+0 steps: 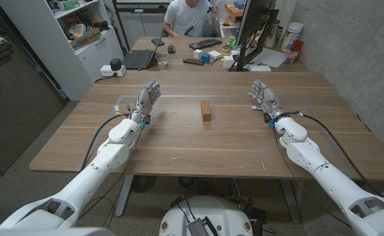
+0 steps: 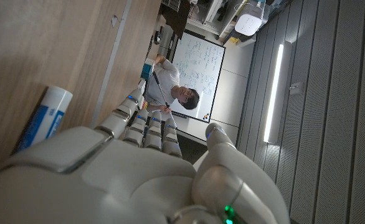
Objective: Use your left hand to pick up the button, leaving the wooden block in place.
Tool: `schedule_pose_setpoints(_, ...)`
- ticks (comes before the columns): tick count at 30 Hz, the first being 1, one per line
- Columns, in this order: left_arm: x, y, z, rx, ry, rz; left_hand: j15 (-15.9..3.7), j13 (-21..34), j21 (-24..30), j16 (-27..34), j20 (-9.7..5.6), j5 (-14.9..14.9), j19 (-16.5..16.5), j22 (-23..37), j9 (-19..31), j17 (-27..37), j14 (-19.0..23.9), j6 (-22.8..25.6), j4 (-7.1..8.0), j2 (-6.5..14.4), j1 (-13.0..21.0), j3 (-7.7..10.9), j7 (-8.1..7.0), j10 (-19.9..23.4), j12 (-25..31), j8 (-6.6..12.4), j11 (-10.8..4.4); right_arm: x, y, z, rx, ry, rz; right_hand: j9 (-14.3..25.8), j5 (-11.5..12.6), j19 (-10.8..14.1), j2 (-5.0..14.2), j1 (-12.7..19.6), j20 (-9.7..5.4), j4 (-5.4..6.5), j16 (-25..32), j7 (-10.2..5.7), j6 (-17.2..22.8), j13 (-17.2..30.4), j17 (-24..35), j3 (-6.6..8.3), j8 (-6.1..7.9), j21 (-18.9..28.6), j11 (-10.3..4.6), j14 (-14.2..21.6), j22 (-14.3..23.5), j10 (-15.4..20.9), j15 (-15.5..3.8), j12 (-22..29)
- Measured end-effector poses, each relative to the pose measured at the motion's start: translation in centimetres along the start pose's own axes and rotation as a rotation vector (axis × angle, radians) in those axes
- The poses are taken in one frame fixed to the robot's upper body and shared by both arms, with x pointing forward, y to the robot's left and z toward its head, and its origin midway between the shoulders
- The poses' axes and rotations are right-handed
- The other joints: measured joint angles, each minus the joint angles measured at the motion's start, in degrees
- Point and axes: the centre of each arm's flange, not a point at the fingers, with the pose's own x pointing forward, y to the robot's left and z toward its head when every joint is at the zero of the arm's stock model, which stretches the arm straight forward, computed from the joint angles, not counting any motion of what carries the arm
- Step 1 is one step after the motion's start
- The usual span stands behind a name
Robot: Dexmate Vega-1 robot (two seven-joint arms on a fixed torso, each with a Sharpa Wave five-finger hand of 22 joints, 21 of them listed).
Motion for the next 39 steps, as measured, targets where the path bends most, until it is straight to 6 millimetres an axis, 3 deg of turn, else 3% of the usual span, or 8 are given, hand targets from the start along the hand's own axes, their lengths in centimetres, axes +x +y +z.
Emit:
schedule_pose_setpoints(10,-0.2,0.2,0.6,0.01,-0.007,0.013,0.0,0.0,0.0,0.0,0.5,0.0,-0.1,0.0,0.0,0.0,0.0,0.0,0.0,0.0,0.0,0.0,0.0,0.0,0.0,0.0,-0.01,0.1,0.4,0.3,-0.017,-0.004,0.019,0.0,0.0,0.0,0.38,0.4,0.0,0.0,0.0,0.0,0.0,0.0,0.0,0.0,0.0,0.0,0.0,0.0,0.0,0.0,0.0,0.0)
schedule_pose_setpoints(25,-1.3,0.2,1.2,0.066,0.019,0.035,0.29,0.0,0.0,0.2,0.79,0.0,0.2,0.0,0.2,0.0,0.3,0.0,-1.14,1.1,2.0,1.14,-0.01,0.2,0.0,0.22,0.18,-0.8,-0.7,0.7,-0.01,-0.015,-0.01,0.0,0.0,0.0,0.37,0.4,0.01,0.0,0.0,0.0,0.0,0.0,0.0,0.0,0.0,0.0,-0.01,0.0,0.0,0.0,0.0,0.0)
schedule_pose_setpoints(39,-3.8,0.4,2.5,0.224,0.084,0.076,0.56,0.0,0.2,0.2,1.21,0.8,0.6,0.0,0.2,0.0,0.6,0.3,-1.9,3.2,5.0,3.18,0.29,0.5,0.0,0.22,0.48,-1.5,-1.1,0.3,-0.004,-0.009,-0.022,0.0,0.0,0.0,0.37,0.4,0.01,0.0,0.0,0.0,0.0,0.0,0.0,0.0,0.0,0.0,-0.01,0.0,0.0,0.0,0.0,0.0)
